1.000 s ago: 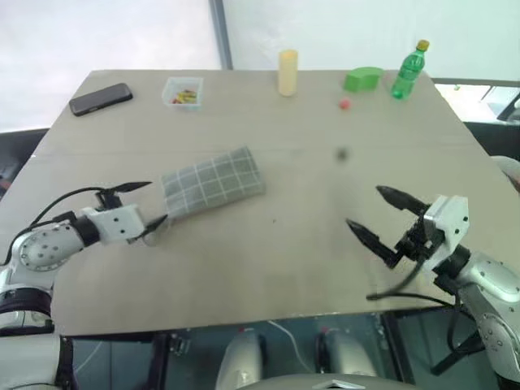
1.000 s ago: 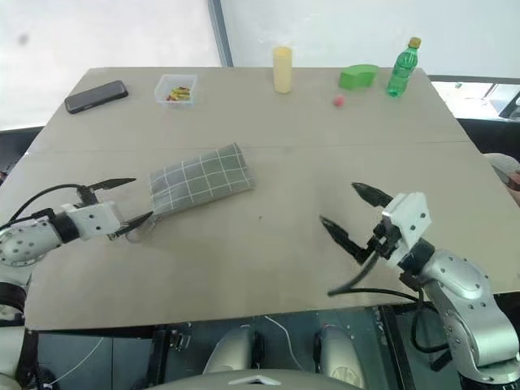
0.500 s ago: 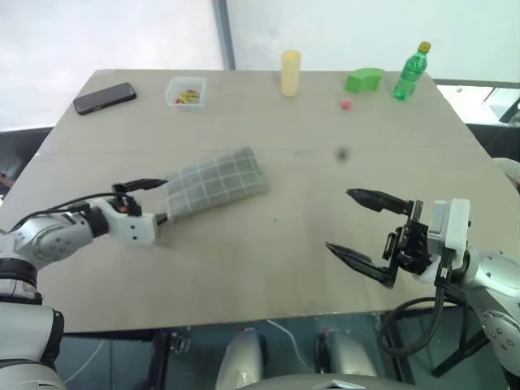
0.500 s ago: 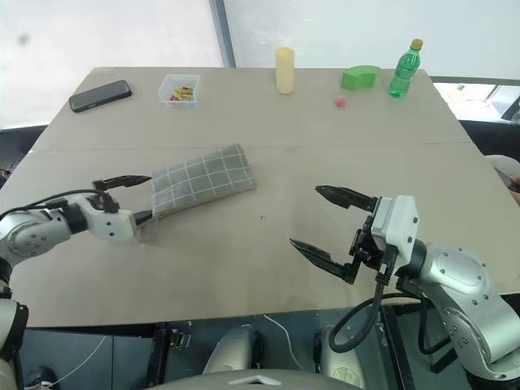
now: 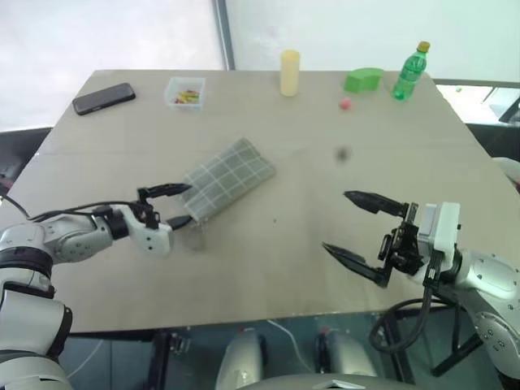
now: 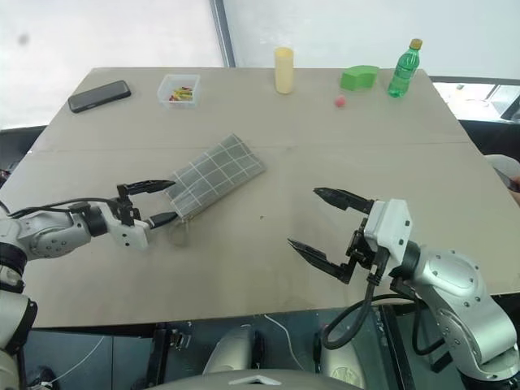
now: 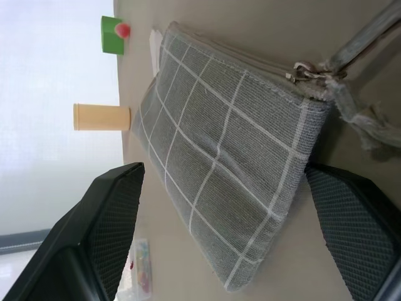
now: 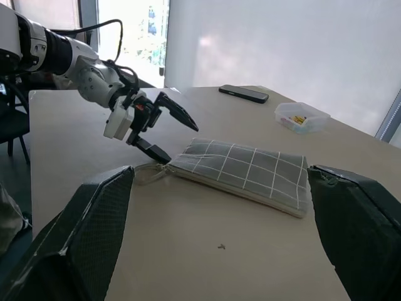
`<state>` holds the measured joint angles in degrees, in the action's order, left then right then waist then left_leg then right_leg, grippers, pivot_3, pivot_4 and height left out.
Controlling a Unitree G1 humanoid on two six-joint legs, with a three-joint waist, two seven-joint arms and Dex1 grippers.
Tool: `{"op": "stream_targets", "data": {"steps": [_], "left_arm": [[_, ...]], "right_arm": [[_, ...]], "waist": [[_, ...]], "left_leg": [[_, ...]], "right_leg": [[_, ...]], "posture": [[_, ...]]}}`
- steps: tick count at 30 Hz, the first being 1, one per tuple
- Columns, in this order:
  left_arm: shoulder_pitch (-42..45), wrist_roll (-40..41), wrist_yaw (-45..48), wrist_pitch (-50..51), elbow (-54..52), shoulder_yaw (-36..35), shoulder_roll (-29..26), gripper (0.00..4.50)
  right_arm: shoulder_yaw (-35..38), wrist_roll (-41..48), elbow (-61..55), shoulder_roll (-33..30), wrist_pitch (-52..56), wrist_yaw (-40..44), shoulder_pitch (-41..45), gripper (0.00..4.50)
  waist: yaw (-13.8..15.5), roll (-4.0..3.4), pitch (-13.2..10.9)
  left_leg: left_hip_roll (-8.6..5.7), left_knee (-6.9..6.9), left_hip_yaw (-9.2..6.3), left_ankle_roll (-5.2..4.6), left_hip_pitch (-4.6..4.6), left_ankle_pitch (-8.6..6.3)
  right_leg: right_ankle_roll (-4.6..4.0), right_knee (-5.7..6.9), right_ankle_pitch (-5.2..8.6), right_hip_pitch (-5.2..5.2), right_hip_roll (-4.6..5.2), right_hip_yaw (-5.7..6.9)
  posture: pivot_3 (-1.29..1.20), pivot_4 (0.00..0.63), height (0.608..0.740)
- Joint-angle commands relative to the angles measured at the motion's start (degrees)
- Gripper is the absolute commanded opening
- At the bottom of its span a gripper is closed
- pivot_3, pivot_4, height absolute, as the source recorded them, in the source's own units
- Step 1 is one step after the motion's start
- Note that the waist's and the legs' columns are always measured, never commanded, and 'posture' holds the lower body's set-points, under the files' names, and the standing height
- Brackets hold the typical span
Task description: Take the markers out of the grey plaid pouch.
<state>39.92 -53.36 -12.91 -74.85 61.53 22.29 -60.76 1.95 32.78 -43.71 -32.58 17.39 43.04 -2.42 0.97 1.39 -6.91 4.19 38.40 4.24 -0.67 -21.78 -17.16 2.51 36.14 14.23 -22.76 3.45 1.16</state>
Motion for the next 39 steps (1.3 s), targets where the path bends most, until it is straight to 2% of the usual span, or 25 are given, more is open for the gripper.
{"op": "stream_targets", "data": {"steps": [1, 4, 7, 8, 9, 12, 17, 20, 23, 25, 27, 29, 32, 33, 35, 39], "left_arm": [[-0.70, 0.99, -1.39, 1.75, -1.78, 0.15, 0.37, 4.05], [-1.13, 1.99, -0.69, 1.27, -2.72, 0.69, 1.90, 3.23], [-1.29, 3.62, 0.60, 0.40, -3.03, 0.93, 3.60, 1.78], [-1.32, 4.23, 1.09, 0.14, -3.13, 0.90, 4.15, 1.42], [-1.27, 5.27, 1.93, -0.03, -2.95, 0.81, 4.92, 1.29], [-1.36, 8.68, 4.43, -0.20, -2.49, 0.27, 6.13, 0.07], [-1.74, 20.50, 12.47, -0.87, -1.69, -1.76, 7.39, 0.07], [-2.29, 33.32, 21.96, 0.47, -3.66, -2.00, 8.95, 0.07], [-5.18, 59.42, 40.62, 13.55, -18.58, -1.37, 11.69, 0.07], [-6.82, 70.41, 49.96, 21.76, -27.40, -2.32, 12.83, 0.07], [-8.14, 77.31, 56.71, 29.08, -33.34, -3.90, 14.07, 0.07], [-9.74, 82.34, 61.29, 35.07, -38.08, -5.70, 15.62, 0.07], [-13.00, 88.11, 64.37, 45.06, -43.85, -8.49, 18.34, 0.00], [-14.11, 88.88, 64.40, 47.85, -45.11, -9.58, 19.38, 0.00], [-16.88, 91.61, 64.20, 55.05, -47.36, -11.66, 21.34, 0.00], [-21.87, 88.77, 64.85, 60.37, -46.91, -14.29, 24.07, 0.00]], "right_arm": [[-0.14, -0.34, -0.87, 0.41, -1.04, -1.01, 0.79, 4.50], [-0.29, -0.57, -0.68, 0.41, -0.86, -1.30, 1.26, 4.50], [-0.30, -0.76, -0.14, 0.34, -0.95, -1.24, 1.51, 4.50], [-0.30, -0.83, 0.05, 0.34, -1.01, -1.18, 1.55, 4.50], [-0.35, -0.96, 0.26, 0.38, -1.07, -1.17, 1.57, 4.50], [-0.70, -1.65, 0.55, 0.46, -1.18, -1.47, 1.51, 4.50], [-2.79, -7.23, -0.04, 0.74, 1.00, -6.41, 2.47, 4.50], [-5.32, -13.54, -1.40, -0.01, 5.60, -11.75, 4.36, 4.50], [-6.84, -7.04, -0.12, 2.67, 13.45, -12.56, 9.21, 4.50], [-6.83, -3.26, 1.37, 4.82, 18.01, -13.34, 12.17, 4.50], [-6.23, 0.00, 2.98, 6.47, 23.57, -15.08, 14.72, 4.50], [-5.29, 4.61, 3.73, 7.95, 27.79, -15.73, 16.74, 4.50], [-2.65, 11.19, 2.96, 9.91, 32.40, -18.28, 18.37, 3.67], [-1.75, 13.23, 2.39, 10.21, 33.89, -19.34, 18.56, 3.24], [-0.29, 16.36, 1.38, 10.33, 36.28, -21.51, 18.77, 3.24], [0.53, 19.42, -0.48, 8.98, 39.23, -24.63, 19.03, 3.24]], "waist": [[0.00, 0.00, 0.00], [0.02, -0.01, 0.00], [0.01, 0.01, 0.00], [-0.02, 0.03, -0.01], [-0.03, 0.02, -0.01], [0.20, -0.05, 0.01], [0.28, -0.05, 0.03], [0.17, -0.04, 0.02], [-0.17, -0.07, 0.01], [-0.16, -0.06, -0.02], [-0.27, -0.04, 0.00], [-0.41, -0.04, 0.00], [-0.47, -0.08, -0.03], [-0.39, -0.07, -0.02], [-0.32, -0.07, -0.02], [-0.28, -0.06, -0.01]], "left_leg": [[0.00, 0.00, 0.00, 0.00, 0.01, 0.00], [0.00, 0.00, 0.01, 0.01, 0.02, 0.01], [0.00, 0.03, 0.01, 0.01, 0.00, 0.01], [0.00, 0.04, 0.01, 0.01, 0.00, 0.01], [0.00, 0.04, 0.00, 0.01, 0.00, 0.01], [-0.01, 0.04, 0.02, 0.01, 0.04, 0.01], [-0.03, 0.18, 0.02, 0.01, 0.03, 0.01], [-0.02, 0.25, 0.02, 0.01, 0.02, 0.01], [-0.01, 0.32, 0.01, 0.02, -0.01, 0.02], [0.03, 0.42, -0.02, 0.03, -0.07, 0.02], [0.03, 0.46, -0.05, 0.02, -0.08, 0.02], [0.02, 0.46, -0.05, 0.02, -0.08, 0.01], [0.02, 0.45, -0.06, 0.01, -0.07, 0.01], [0.02, 0.45, -0.07, 0.00, -0.07, 0.01], [0.02, 0.45, -0.10, 0.00, -0.09, 0.00], [0.01, 0.45, -0.12, -0.02, -0.09, -0.01]], "right_leg": [[0.00, 0.04, 0.00, 0.00, 0.00, 0.00], [0.00, 0.12, 0.00, 0.00, 0.00, -0.01], [0.00, 0.29, 0.00, 0.00, 0.00, 0.00], [0.00, 0.29, 0.00, 0.00, 0.00, 0.00], [0.00, 0.30, 0.00, 0.00, 0.00, 0.00], [0.00, 0.34, 0.00, 0.01, 0.02, -0.01], [0.00, 0.35, 0.01, 0.01, 0.05, -0.01], [0.00, 0.55, 0.01, 0.00, 0.05, -0.01], [0.00, 0.60, 0.01, -0.02, 0.05, -0.02], [0.00, 0.63, 0.01, -0.03, 0.05, -0.03], [0.00, 0.62, 0.01, -0.03, 0.03, -0.03], [0.00, 0.62, 0.00, -0.03, 0.03, -0.05], [0.00, 0.61, 0.01, -0.03, 0.00, -0.09], [0.00, 0.61, 0.01, -0.03, 0.00, -0.09], [0.00, 0.60, 0.01, -0.03, -0.01, -0.08], [0.00, 0.59, 0.01, -0.02, -0.01, -0.08]], "posture": [[0.00, 0.150, 0.740], [0.00, 0.150, 0.740], [0.00, 0.150, 0.740], [0.00, 0.150, 0.740], [0.00, 0.150, 0.740], [0.00, 0.150, 0.740], [0.00, 0.150, 0.740], [0.00, 0.150, 0.740], [0.00, 0.150, 0.740], [0.00, 0.150, 0.740], [0.00, 0.150, 0.740], [0.00, 0.150, 0.740], [0.00, 0.150, 0.740], [0.00, 0.150, 0.740], [0.00, 0.150, 0.740], [0.00, 0.150, 0.740]]}}
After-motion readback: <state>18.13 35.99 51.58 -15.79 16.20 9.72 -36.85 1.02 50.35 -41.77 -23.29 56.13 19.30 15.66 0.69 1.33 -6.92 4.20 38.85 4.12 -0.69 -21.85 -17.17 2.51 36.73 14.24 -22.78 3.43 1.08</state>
